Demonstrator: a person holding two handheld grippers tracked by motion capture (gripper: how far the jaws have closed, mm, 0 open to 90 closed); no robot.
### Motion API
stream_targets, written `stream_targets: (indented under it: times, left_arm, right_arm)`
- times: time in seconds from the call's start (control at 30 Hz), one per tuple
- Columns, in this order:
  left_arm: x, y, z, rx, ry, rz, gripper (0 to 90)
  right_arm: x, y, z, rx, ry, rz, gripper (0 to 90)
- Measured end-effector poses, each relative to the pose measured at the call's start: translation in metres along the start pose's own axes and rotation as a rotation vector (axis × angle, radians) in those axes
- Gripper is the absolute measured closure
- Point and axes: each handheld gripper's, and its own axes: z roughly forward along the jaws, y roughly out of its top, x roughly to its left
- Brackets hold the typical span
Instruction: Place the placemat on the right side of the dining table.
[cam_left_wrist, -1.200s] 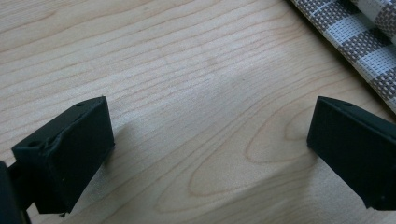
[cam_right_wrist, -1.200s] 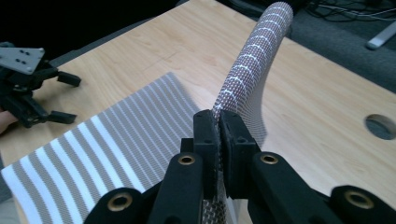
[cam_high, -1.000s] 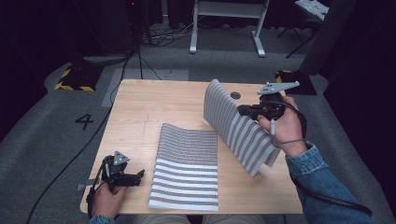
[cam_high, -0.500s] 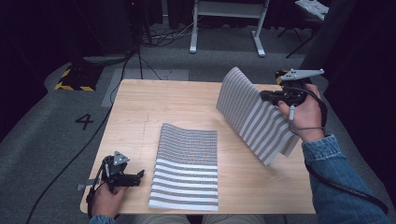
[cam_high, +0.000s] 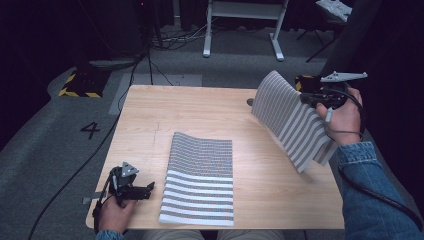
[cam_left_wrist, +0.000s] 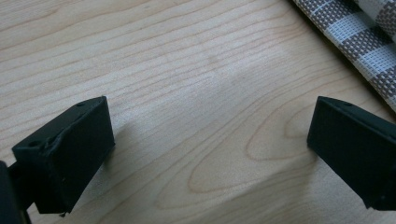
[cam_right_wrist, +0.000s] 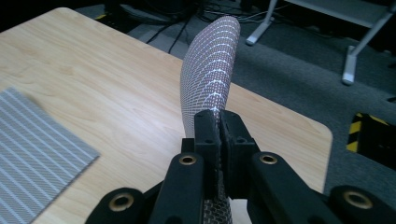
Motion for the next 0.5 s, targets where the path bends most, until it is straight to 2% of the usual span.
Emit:
stream_targets:
  times: [0.03, 0.13, 0.27, 0.3, 0.33, 0.37, 0.43, 0.5]
  left_arm:
    - [0.0, 0.0, 0.0, 0.0, 0.001, 0.0, 0.6]
    - [0.0, 0.0, 0.0, 0.001, -0.001, 0.0, 0.6]
    - [0.0, 0.0, 0.0, 0.001, -0.001, 0.0, 0.6]
    - [0.0, 0.0, 0.0, 0.001, 0.0, 0.0, 0.6]
    - [0.0, 0.0, 0.0, 0.0, 0.001, 0.001, 0.6]
    - [0.0, 0.0, 0.0, 0.0, 0.001, 0.001, 0.6]
    - [0.0, 0.0, 0.0, 0.0, 0.0, 0.001, 0.6]
    - [0.0, 0.0, 0.0, 0.001, 0.0, 0.0, 0.6]
  right_arm:
    - [-0.006, -0.002, 0.0, 0.003, -0.021, -0.001, 86.6]
    - [-0.009, -0.004, 0.0, 0.004, -0.043, -0.011, 86.7]
    - [0.001, -0.013, 0.007, 0.036, -0.057, -0.052, 86.5]
    - [0.01, -0.02, 0.015, 0.035, -0.037, -0.078, 86.3]
    - [0.014, -0.023, 0.017, 0.029, -0.009, -0.079, 86.3]
    - [0.014, -0.023, 0.017, 0.029, -0.009, -0.079, 86.3]
    - [0.03, -0.027, 0.025, 0.039, 0.05, -0.099, 86.1]
    - [0.035, -0.029, 0.027, 0.048, 0.065, -0.107, 86.0]
